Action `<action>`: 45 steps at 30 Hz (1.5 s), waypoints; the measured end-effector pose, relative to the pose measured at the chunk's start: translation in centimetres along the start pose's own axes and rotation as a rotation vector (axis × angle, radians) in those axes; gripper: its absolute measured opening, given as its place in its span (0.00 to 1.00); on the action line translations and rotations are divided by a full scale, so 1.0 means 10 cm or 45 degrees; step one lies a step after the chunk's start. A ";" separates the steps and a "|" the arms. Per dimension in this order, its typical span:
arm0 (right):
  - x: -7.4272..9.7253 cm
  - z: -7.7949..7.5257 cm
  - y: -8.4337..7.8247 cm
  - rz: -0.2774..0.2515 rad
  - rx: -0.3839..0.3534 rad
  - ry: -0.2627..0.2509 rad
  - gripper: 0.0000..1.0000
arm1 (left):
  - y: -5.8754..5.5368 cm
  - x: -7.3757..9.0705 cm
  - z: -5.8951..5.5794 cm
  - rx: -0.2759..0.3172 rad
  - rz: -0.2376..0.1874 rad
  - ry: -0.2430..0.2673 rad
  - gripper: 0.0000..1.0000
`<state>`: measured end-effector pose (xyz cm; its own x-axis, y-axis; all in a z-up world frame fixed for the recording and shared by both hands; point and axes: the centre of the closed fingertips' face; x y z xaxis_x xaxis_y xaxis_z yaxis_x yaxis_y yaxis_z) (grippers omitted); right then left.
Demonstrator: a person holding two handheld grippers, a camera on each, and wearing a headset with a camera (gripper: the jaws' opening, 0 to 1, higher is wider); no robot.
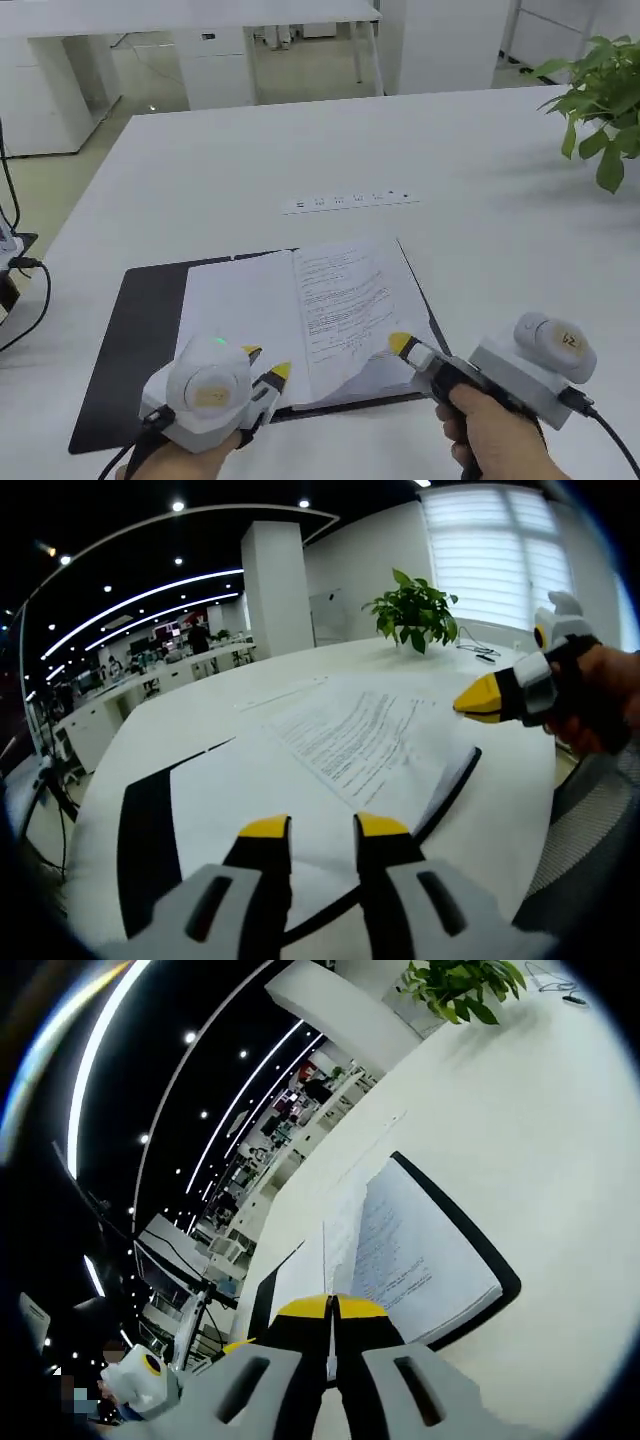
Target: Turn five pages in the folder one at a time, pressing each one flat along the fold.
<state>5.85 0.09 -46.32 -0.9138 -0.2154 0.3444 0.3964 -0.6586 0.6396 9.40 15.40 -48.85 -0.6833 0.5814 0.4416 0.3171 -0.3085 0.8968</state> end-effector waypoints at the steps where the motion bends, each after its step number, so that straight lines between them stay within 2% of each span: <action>1: 0.00 0.02 0.00 0.000 0.042 0.000 0.00 | 0.00 0.04 0.03 0.007 -0.001 0.005 0.24; 5: 0.01 0.19 0.00 -0.026 0.028 0.043 0.00 | -0.04 0.20 0.20 0.047 -0.004 0.038 0.24; 9: 0.00 0.31 0.00 -0.038 0.088 0.070 0.00 | -0.06 0.37 0.34 0.064 -0.014 0.078 0.24; 17: -0.09 0.64 -0.10 -0.005 0.376 0.148 0.00 | -0.06 0.62 0.61 0.112 -0.042 0.133 0.26; 20: -0.11 0.78 -0.15 -0.006 0.408 0.184 0.00 | -0.07 0.70 0.72 0.136 -0.056 0.155 0.26; 21: -0.13 0.81 -0.20 0.012 0.465 0.190 0.00 | -0.07 0.72 0.74 0.140 -0.060 0.157 0.25; 26: -0.19 0.94 -0.31 0.039 0.533 0.221 0.00 | -0.08 0.80 0.84 0.175 -0.068 0.161 0.26; 33: -0.33 1.12 -0.55 0.103 0.637 0.252 0.00 | -0.11 0.87 0.93 0.184 -0.069 0.158 0.26; 34: -0.36 1.14 -0.61 0.133 0.665 0.254 0.00 | -0.12 0.89 0.95 0.191 -0.068 0.159 0.26; 39: -0.47 1.23 -0.84 0.197 0.743 0.269 0.00 | -0.16 0.93 1.01 0.202 -0.070 0.163 0.25; 43: -0.56 1.23 -1.04 0.275 0.841 0.268 0.00 | -0.20 0.96 1.06 0.215 -0.068 0.166 0.25; 45: -0.61 1.25 -1.12 0.291 0.865 0.270 0.00 | -0.22 0.98 1.08 0.222 -0.064 0.167 0.25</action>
<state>8.09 17.77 -47.02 -0.7723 -0.4730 0.4240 0.4836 -0.0050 0.8753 9.12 29.88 -46.21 -0.7771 0.4866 0.3991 0.3815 -0.1401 0.9137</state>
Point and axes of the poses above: the centre of the closed fingertips' face, and the gripper's own axes: x roughly backward along the fingers, z roughly to its left, y roughly out of its top, and after that the axes turned 3 degrees about x, right-handed
